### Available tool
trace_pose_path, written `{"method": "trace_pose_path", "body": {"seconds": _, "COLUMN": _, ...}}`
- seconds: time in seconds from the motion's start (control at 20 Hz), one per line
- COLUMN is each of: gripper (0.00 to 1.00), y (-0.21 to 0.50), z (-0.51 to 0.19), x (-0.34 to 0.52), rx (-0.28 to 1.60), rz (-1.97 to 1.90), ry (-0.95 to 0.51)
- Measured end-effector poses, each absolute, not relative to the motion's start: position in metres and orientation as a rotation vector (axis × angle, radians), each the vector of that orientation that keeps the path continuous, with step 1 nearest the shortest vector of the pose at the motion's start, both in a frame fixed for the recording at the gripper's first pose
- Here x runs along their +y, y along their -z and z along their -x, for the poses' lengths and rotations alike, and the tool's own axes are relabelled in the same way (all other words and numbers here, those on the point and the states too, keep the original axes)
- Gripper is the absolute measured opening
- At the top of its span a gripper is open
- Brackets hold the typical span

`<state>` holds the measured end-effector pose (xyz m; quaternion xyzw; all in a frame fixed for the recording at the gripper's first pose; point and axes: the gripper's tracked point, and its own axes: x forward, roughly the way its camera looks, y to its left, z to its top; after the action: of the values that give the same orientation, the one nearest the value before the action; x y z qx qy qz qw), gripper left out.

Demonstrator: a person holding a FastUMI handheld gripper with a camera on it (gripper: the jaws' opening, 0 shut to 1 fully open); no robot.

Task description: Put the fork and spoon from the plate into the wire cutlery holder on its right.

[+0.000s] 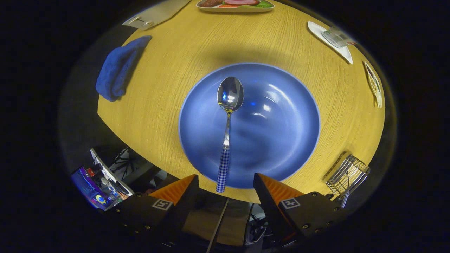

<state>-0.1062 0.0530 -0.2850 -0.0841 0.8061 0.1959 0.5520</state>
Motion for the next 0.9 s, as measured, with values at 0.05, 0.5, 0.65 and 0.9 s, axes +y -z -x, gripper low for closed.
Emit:
{"method": "trace_pose_path", "body": {"seconds": 0.05, "gripper": 0.88, "y": 0.288, "z": 0.104, "x": 0.056, "rx": 1.9, "rz": 0.197, "ry": -0.46}}
{"method": "trace_pose_path", "body": {"seconds": 0.5, "gripper": 0.26, "y": 0.308, "z": 0.102, "x": 0.054, "rx": 1.923, "rz": 0.171, "ry": -0.429}}
{"method": "trace_pose_path", "body": {"seconds": 0.65, "gripper": 0.26, "y": 0.312, "z": 0.105, "x": 0.05, "rx": 1.928, "rz": 0.202, "ry": -0.437}}
{"method": "trace_pose_path", "body": {"seconds": 0.9, "gripper": 0.26, "y": 0.327, "z": 0.102, "x": 0.054, "rx": 1.918, "rz": 0.189, "ry": -0.435}}
